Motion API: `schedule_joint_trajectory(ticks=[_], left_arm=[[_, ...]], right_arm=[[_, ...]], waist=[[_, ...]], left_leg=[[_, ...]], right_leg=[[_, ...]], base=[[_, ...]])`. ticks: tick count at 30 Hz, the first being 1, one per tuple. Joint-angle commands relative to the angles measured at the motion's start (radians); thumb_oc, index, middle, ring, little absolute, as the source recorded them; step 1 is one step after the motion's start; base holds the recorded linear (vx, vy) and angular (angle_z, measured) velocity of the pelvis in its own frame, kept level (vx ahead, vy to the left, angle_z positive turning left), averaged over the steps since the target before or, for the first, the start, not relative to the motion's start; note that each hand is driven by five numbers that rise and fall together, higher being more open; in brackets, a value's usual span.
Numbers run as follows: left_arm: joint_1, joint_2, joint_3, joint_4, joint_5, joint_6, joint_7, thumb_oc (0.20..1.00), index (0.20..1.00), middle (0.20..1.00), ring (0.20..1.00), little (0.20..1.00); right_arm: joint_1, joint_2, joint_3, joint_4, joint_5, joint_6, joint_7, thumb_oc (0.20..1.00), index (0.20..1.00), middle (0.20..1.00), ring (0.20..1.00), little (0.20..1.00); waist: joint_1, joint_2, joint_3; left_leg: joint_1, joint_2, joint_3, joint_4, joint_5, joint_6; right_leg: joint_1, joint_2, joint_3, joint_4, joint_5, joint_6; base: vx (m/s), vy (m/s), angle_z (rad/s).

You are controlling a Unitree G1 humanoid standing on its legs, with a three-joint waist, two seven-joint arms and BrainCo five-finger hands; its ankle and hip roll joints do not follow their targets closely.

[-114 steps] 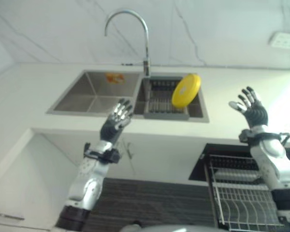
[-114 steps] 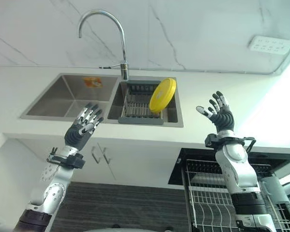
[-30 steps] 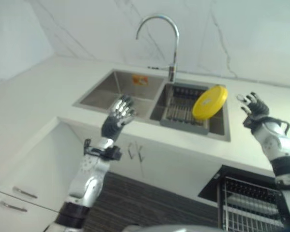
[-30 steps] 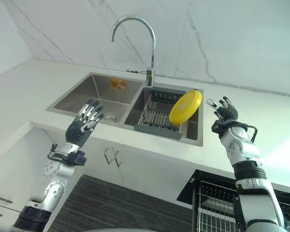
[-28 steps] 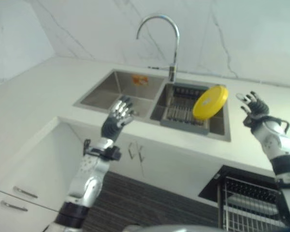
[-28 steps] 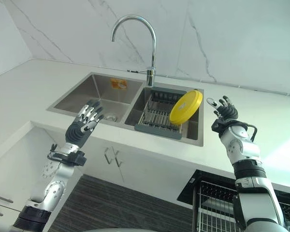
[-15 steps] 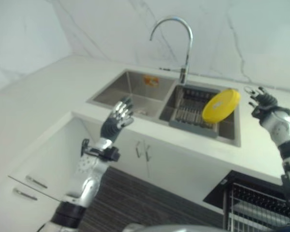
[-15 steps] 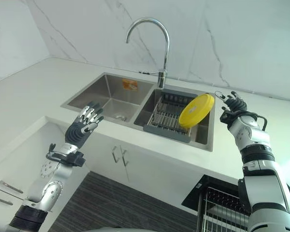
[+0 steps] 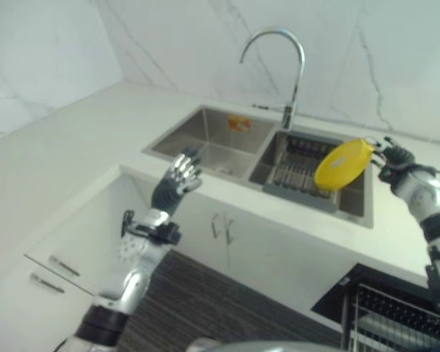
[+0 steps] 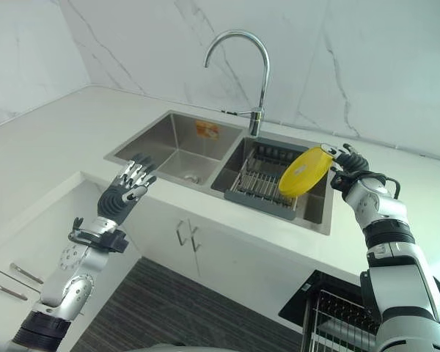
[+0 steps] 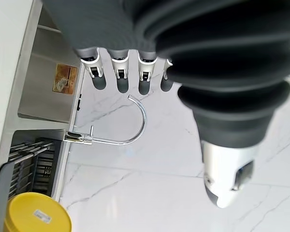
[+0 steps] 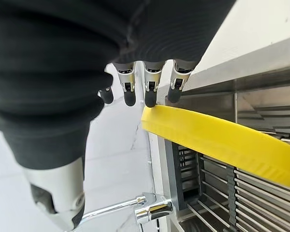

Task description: Place the dishes in the dishwasher.

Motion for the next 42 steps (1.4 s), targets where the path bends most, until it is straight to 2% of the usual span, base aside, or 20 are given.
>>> schedule_joint_trajectory(ticks=[1, 16, 23, 42], left_arm=[[-0.043, 0.051, -0.013, -0.015, -0.029, -0.059, 0.007, 1.000, 1.000, 1.000, 1.000, 1.000], [-0.050, 0.057, -0.020, -0.010, -0.030, -0.061, 0.019, 1.000, 1.000, 1.000, 1.000, 1.000], [-0.052, 0.057, -0.020, -0.013, -0.029, -0.056, 0.027, 1.000, 1.000, 1.000, 1.000, 1.000], [-0.063, 0.057, -0.018, -0.010, -0.030, -0.047, 0.034, 1.000, 1.000, 1.000, 1.000, 1.000]], right_arm=[[-0.156, -0.041, 0.060, 0.049, 0.034, -0.015, 0.022, 1.000, 1.000, 1.000, 1.000, 1.000], [-0.153, -0.030, 0.051, 0.054, 0.066, -0.023, -0.020, 1.000, 1.000, 1.000, 1.000, 1.000], [-0.144, -0.013, 0.040, 0.059, 0.106, -0.006, -0.050, 1.000, 1.000, 1.000, 1.000, 1.000], [-0.137, 0.003, 0.036, 0.079, 0.143, 0.029, -0.028, 1.000, 1.000, 1.000, 1.000, 1.000]], waist=[[0.033, -0.045, -0.007], [0.028, -0.041, 0.001], [0.025, -0.041, 0.003], [0.025, -0.045, 0.009]], left_leg=[[0.000, -0.045, 0.009, 0.001, -0.059, 0.001], [0.007, -0.042, 0.012, 0.001, -0.059, 0.000], [0.009, -0.044, 0.015, 0.001, -0.060, 0.002], [0.013, -0.044, 0.021, 0.001, -0.061, 0.003]], right_leg=[[0.043, 0.008, 0.047, 0.001, -0.097, -0.005], [0.050, 0.007, 0.047, 0.001, -0.098, -0.002], [0.050, 0.007, 0.054, 0.001, -0.097, -0.002], [0.053, 0.005, 0.058, 0.001, -0.096, 0.002]], base=[[0.00, 0.000, 0.00], [0.00, 0.000, 0.00], [0.00, 0.000, 0.00], [0.00, 0.000, 0.00]])
